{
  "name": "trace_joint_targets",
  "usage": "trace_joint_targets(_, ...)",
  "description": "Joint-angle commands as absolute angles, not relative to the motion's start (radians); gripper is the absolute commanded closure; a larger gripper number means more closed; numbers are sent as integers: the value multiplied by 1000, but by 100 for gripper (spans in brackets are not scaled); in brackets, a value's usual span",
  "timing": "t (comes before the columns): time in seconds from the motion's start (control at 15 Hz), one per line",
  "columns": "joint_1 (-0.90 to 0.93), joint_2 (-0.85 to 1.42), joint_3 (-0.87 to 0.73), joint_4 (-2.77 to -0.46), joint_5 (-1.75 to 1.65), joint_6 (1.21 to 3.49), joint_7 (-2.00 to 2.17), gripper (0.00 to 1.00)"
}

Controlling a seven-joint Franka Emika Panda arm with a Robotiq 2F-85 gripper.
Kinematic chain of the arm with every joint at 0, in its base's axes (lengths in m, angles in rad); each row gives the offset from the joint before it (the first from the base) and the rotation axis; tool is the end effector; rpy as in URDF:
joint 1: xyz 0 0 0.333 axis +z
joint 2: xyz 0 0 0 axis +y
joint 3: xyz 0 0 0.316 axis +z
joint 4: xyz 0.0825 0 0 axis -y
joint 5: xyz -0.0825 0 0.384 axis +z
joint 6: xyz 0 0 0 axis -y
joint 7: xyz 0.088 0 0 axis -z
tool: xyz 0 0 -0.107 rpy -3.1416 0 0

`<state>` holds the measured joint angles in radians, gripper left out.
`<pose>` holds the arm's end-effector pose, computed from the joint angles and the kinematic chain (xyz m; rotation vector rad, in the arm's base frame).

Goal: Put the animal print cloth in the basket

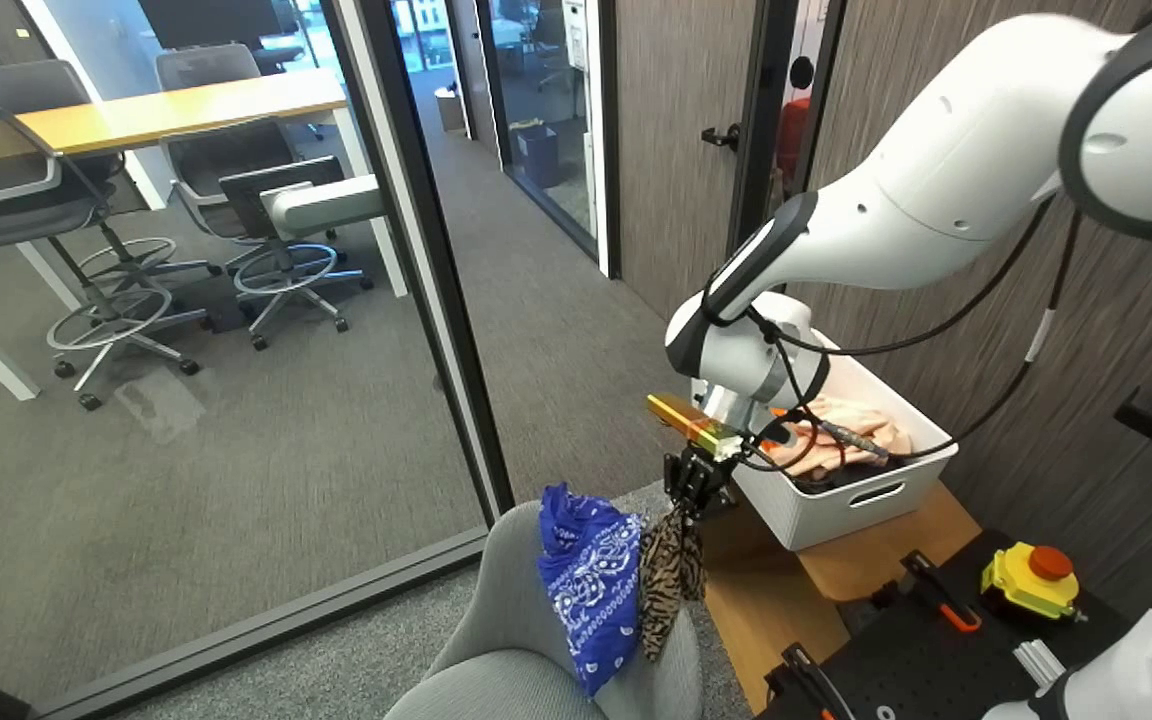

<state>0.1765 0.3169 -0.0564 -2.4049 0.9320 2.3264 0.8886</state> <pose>0.4505 0.0668 0.1608 -1.9594 1.9362 0.7894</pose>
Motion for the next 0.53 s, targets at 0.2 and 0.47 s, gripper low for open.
trace_joint_targets(0.2,473,82,-306,-2402,386,2312,1362,96)
trace_joint_targets(0.47,518,-30,-400,-2352,38,2207,1561,96)
